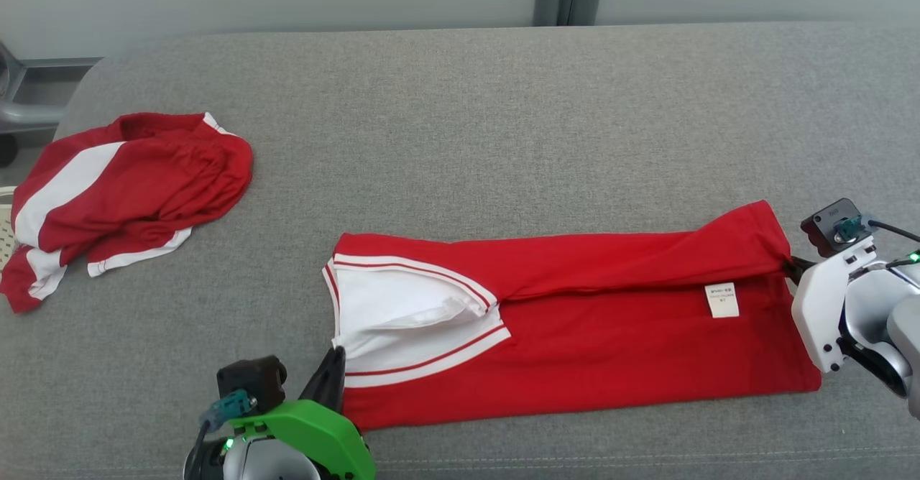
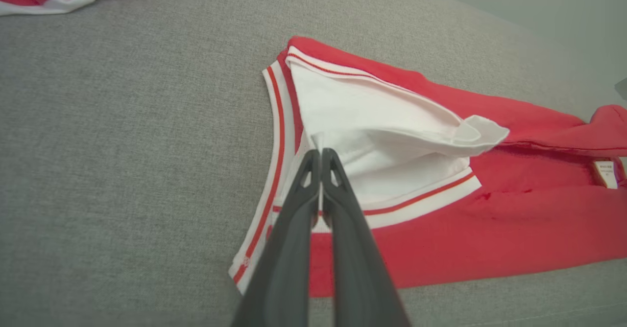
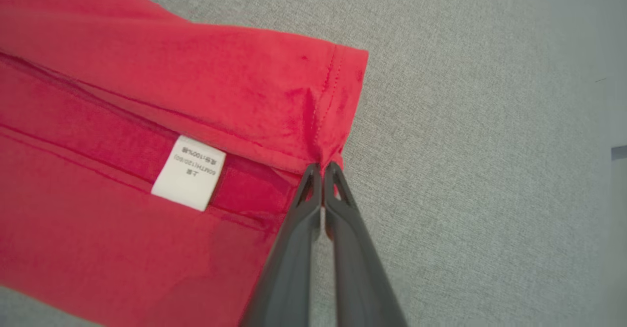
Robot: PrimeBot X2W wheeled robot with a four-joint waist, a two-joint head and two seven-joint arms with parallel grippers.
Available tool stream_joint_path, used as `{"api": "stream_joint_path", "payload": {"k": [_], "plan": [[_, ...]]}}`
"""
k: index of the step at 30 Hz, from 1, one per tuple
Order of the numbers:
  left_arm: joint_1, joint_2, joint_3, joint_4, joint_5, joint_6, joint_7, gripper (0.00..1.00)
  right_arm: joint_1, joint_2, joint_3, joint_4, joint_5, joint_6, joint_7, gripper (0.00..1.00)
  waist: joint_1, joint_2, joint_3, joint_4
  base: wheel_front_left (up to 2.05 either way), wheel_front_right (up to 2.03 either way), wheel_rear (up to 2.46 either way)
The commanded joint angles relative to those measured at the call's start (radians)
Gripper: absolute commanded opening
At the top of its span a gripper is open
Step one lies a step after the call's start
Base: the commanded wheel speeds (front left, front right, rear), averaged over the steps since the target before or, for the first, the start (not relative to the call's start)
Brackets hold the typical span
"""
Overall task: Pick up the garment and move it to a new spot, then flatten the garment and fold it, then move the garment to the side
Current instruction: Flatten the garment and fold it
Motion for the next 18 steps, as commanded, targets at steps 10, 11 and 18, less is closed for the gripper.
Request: {"api": "stream_joint_path", "payload": {"k": [10, 11, 18], "plan": [[0.06, 0.011, -0.004, 0.049, -0.004, 0.014, -0.006, 0.0, 0.058, 0.03, -0.032, 0.031, 0.03, -0.001, -0.008, 0.46, 0.0001, -0.0001, -0.022, -0.005, 0.0, 0.0, 0.0], [0.059, 0.01, -0.005, 0.053, -0.005, 0.014, -0.007, 0.11, 0.063, 0.036, -0.041, 0.037, 0.031, -0.001, -0.009, 1.0, 0.0001, -0.0001, -0.024, -0.005, 0.0, 0.0, 0.0], [0.074, 0.007, -0.022, 0.093, -0.004, 0.026, 0.013, 1.0, 0.087, 0.062, -0.078, 0.059, 0.022, -0.001, -0.017, 1.0, 0.0001, -0.0001, -0.044, -0.009, 0.0, 0.0, 0.0]]}}
